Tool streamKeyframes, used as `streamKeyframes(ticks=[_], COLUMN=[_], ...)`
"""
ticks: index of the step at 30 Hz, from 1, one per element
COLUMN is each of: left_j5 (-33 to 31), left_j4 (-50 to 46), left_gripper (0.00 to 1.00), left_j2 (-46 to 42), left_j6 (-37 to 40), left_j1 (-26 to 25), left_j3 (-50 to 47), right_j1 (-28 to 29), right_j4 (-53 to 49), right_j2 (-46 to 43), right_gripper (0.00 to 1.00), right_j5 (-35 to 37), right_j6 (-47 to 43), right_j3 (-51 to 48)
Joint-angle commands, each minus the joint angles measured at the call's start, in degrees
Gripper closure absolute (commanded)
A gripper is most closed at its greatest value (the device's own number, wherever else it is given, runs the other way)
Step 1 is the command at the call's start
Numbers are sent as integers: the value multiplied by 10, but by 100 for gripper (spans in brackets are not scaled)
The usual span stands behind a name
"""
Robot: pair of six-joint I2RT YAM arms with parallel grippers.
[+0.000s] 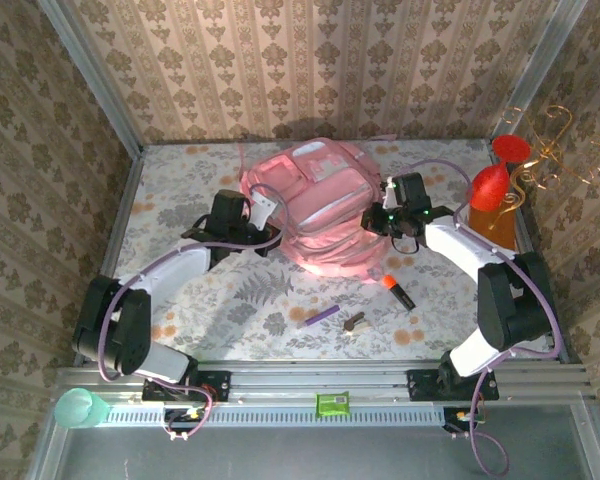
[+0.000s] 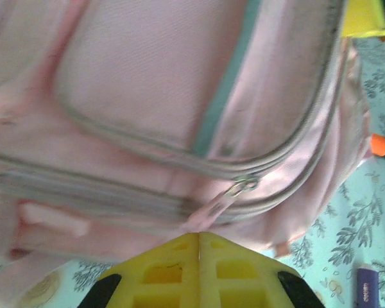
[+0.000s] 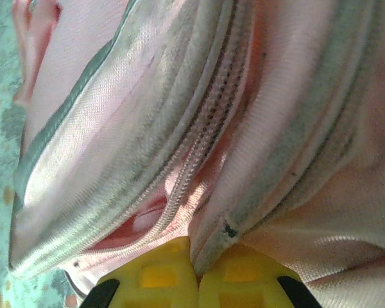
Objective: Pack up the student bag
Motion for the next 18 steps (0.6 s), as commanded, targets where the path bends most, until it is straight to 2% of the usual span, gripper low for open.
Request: streamKeyframes(ticks=[1, 3, 6, 8, 10, 12, 18], left_j5=[-24, -36, -75, -72, -71, -62, -62], left_j4=[-35, -31, -36, -26, -2, 21, 20], left_gripper=[100, 100, 100, 97, 79, 68, 54], left_j2=[-13, -7, 0, -1, 2, 17, 79], left_j6=[27, 20, 16, 27, 29, 20, 37], left_j1=[-20, -26, -26, -36, -47, -49, -73], left_j3=[10, 13, 16, 9, -1, -3, 31], right_j1=[-4, -2, -4, -4, -4, -4, -5], right_j4=[-18, -11, -28, -27, -24, -17, -9], right_j2=[-18, -15, -15, -18, -17, -15, -2], right_gripper=[100, 100, 100, 100, 100, 100, 100], right_j5=[-8, -18, 3, 3, 2, 0, -12], right_j6=[-17, -10, -21, -24, -22, -20, -14], right_j3=[10, 10, 11, 7, 5, 2, 2])
